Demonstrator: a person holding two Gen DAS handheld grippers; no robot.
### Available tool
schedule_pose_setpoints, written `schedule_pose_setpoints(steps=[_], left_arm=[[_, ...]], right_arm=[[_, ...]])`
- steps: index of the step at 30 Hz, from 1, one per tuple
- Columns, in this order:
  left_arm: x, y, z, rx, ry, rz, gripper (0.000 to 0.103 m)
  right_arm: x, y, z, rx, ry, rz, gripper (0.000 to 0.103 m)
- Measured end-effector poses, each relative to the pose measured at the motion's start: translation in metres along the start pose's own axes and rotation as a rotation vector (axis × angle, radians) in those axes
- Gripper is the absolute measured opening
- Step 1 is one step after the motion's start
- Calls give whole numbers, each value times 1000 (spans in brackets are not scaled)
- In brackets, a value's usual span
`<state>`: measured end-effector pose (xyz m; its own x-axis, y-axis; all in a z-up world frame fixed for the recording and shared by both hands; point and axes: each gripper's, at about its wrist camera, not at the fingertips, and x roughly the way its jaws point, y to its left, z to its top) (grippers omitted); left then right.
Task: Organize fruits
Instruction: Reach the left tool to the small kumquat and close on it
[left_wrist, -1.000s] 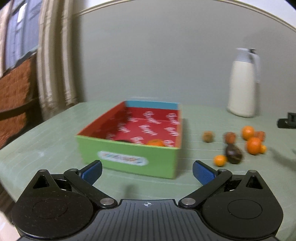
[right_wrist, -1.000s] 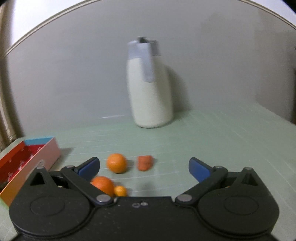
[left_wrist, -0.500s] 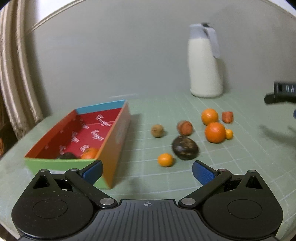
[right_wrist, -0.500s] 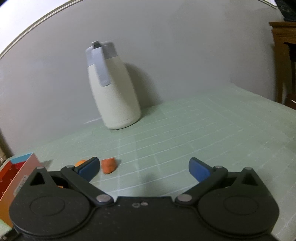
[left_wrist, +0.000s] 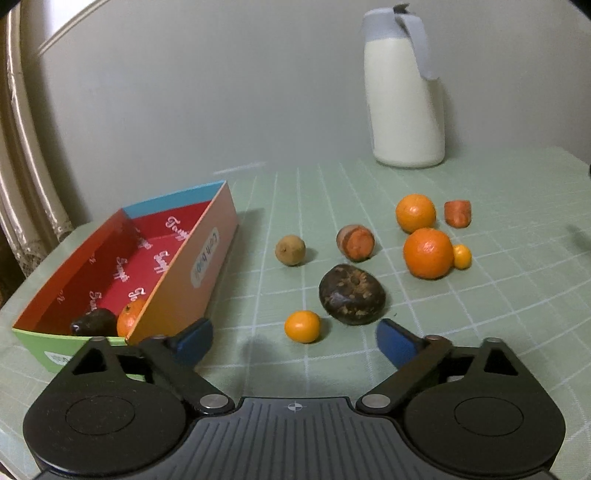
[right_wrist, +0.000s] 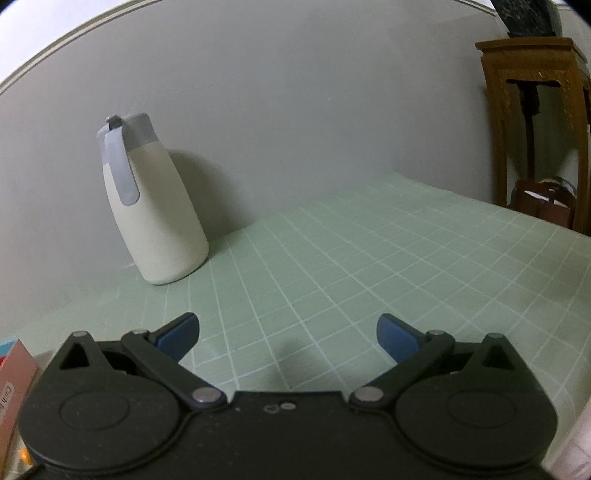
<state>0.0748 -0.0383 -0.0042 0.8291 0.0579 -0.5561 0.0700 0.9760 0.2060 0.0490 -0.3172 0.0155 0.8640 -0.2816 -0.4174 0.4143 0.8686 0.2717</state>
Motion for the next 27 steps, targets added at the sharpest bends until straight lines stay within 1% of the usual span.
schedule_pose_setpoints(steps=[1,3,8,10,12,16,17,18,21,25,27], left_arm=[[1,1,-1,1,4,3,90],[2,1,-2,3,8,6,85],[3,2,-3,1,7,8,81],[4,3,-2,2,6,8,77],[5,4,-1,-2,6,8,71],[8,6,0,-20,8,5,70],[8,7,-1,-24,6,5,67],[8,7,-1,-29,5,3,61],[8,6,0,-50,7,-10,49],[8,2,-1,-46,1,-1,47],[8,3,0,-63,4,-8,43]], right_arm=[[-1,-1,0,8,0,5,103],[-1,-3,1,27,1,15,103],[-2,-4,1,42,13,50,103],[-2,-1,1,42,15,62,103],[-4,-1,0,42,16,70,103],[-3,1,0,50,30,77,103],[-2,2,-1,53,35,80,103],[-1,2,0,54,39,83,103],[-1,3,-1,52,42,89,103],[-2,4,-1,50,42,90,103],[0,5,-1,53,47,92,103]])
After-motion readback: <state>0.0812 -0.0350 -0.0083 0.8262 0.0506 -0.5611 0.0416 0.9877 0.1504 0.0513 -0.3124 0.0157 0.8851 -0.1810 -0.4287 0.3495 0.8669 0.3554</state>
